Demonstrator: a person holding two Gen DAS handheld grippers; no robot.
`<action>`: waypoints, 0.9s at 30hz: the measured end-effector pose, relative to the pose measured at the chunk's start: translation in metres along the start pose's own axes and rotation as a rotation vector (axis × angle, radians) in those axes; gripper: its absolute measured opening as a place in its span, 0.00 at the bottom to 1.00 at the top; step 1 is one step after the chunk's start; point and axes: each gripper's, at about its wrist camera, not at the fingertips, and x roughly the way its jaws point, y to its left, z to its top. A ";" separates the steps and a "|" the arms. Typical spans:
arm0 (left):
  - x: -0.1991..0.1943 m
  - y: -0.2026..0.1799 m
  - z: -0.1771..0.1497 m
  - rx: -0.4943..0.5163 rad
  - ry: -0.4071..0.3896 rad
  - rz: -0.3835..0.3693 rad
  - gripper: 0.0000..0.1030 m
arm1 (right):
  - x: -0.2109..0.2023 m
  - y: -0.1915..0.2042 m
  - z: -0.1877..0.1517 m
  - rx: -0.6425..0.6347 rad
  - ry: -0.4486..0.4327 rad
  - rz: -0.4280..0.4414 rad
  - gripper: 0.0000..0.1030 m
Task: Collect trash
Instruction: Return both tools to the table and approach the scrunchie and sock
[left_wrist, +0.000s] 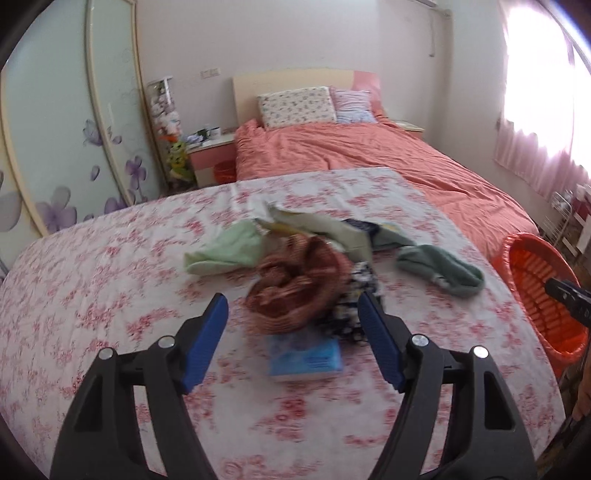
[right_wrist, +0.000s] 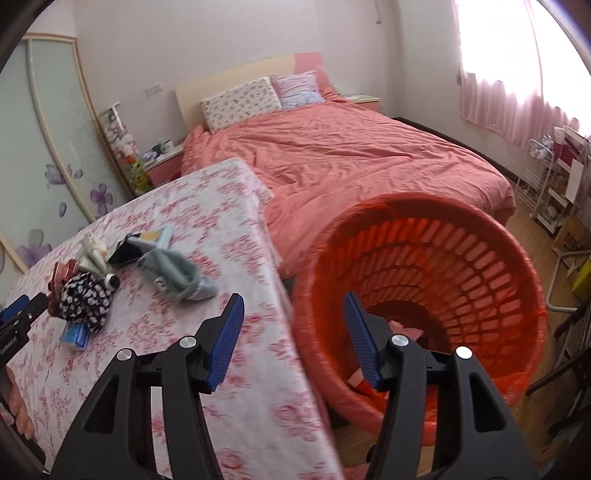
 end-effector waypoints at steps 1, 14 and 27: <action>0.004 0.006 0.000 -0.009 0.009 0.002 0.64 | 0.002 0.005 0.000 -0.008 0.004 0.005 0.55; 0.047 0.023 -0.001 -0.079 0.090 -0.060 0.11 | 0.031 0.077 0.000 -0.119 0.034 0.057 0.55; 0.030 0.105 -0.032 -0.185 0.125 0.009 0.08 | 0.082 0.091 0.010 -0.112 0.121 -0.022 0.44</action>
